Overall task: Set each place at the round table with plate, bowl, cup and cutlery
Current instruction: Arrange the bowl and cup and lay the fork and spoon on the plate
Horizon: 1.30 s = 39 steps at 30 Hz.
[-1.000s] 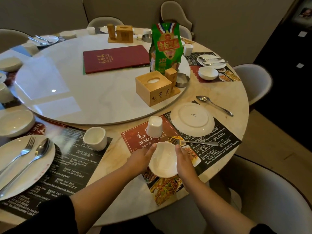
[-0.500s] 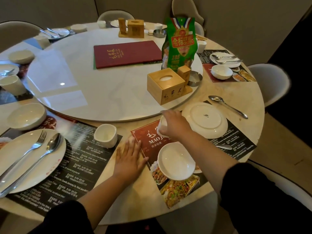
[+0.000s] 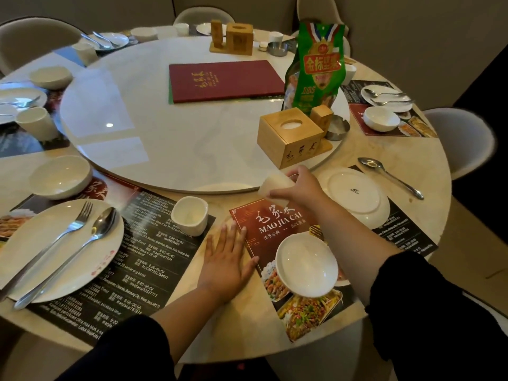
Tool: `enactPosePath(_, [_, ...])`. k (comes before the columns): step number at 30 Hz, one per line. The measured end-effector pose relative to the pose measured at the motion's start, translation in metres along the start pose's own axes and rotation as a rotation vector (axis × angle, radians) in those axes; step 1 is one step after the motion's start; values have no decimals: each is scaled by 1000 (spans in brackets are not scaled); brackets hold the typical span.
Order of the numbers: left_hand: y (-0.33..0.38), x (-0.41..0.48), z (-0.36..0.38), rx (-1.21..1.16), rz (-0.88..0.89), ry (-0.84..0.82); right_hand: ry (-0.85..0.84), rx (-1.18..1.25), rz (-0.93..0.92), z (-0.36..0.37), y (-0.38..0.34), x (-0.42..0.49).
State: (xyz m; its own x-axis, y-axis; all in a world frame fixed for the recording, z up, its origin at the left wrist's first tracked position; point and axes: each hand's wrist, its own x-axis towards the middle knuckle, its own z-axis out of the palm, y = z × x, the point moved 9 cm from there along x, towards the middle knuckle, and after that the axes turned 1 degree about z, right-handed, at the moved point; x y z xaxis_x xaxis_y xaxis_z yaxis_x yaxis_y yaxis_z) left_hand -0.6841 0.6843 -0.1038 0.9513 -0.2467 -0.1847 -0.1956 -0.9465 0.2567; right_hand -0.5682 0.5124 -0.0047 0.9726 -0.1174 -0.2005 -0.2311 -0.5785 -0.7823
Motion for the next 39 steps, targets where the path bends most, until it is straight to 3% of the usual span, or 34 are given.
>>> enactPosePath(2, [0,0,0,-17,4,5,-19,154,21,7,2,-5])
enactPosePath(8, [-2,-1,-3,-130,5,43,-99,-60,-89,34,0,-18])
enactPosePath(14, [-5,-4,-8,-245,-27,92,-116,-71,-80,47,0,-22])
enactPosePath(18, [-9,-12,-23,-526,3,225,-111,-74,-75,47,6,-22])
enactPosePath(22, [-7,-25,-57,-941,57,427,-190,165,13,34,17,-27])
enactPosePath(25, [31,-24,-102,-1043,183,483,-17,438,114,-16,38,-31])
enactPosePath(29, [104,12,-138,-1094,277,334,324,345,183,-100,93,-34])
enactPosePath(32, [147,61,-130,-1219,182,134,438,217,233,-139,130,-26])
enactPosePath(36, [172,111,-75,-1485,-150,-232,333,4,243,-147,164,-5])
enactPosePath(39, [177,135,-44,-1499,-276,-326,236,-165,191,-140,176,9])
